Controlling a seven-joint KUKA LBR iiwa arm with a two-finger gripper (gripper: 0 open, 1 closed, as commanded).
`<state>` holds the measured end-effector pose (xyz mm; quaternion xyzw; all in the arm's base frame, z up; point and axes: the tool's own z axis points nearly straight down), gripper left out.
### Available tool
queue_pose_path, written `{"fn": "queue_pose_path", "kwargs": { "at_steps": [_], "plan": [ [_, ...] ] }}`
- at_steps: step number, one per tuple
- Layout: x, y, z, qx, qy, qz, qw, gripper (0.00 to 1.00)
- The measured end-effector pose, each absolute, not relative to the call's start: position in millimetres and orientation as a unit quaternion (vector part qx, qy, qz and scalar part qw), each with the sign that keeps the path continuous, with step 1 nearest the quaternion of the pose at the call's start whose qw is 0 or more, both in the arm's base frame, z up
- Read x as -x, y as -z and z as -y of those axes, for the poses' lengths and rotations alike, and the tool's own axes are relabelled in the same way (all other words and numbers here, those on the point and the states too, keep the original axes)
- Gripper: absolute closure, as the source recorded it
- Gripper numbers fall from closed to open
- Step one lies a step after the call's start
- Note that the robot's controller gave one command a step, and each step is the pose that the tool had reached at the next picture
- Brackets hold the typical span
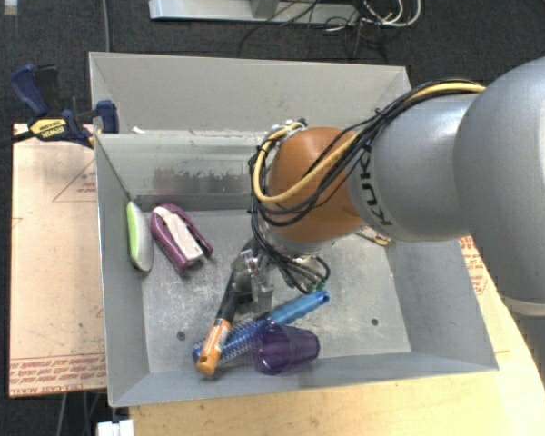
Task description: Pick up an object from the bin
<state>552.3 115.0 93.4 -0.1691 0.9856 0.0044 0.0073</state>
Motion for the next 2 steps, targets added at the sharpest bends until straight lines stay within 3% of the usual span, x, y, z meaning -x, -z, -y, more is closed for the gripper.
{"fn": "queue_pose_path", "kwargs": {
  "at_steps": [2],
  "plan": [
    [-552.0,-106.5,-115.3,0.169,-0.005,-0.986,0.007,1.0]
  ]
}}
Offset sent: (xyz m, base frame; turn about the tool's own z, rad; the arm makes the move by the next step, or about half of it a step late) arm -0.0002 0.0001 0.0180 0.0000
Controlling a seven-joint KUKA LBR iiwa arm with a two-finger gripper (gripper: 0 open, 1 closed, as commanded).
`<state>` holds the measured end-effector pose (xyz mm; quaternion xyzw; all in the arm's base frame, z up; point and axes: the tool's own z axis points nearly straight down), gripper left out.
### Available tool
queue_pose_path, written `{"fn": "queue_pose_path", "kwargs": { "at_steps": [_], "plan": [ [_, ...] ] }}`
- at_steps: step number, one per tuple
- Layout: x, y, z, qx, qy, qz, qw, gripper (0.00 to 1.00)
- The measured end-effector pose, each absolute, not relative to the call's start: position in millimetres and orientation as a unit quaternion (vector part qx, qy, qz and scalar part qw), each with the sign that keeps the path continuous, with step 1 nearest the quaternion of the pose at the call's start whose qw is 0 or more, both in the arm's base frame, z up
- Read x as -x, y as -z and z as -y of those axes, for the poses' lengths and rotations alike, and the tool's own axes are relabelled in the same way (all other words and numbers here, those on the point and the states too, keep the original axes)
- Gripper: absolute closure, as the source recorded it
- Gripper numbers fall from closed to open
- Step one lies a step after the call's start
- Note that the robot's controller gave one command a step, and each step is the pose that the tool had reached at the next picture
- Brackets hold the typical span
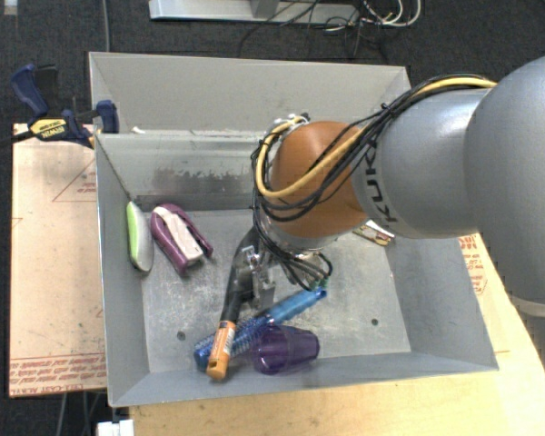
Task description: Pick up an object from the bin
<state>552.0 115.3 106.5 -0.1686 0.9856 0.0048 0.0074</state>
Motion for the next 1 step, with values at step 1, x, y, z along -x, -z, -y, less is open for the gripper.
{"fn": "queue_pose_path", "kwargs": {
  "at_steps": [1],
  "plan": [
    [-551.2,-111.6,-115.3,0.169,-0.005,-0.986,0.006,1.0]
  ]
}}
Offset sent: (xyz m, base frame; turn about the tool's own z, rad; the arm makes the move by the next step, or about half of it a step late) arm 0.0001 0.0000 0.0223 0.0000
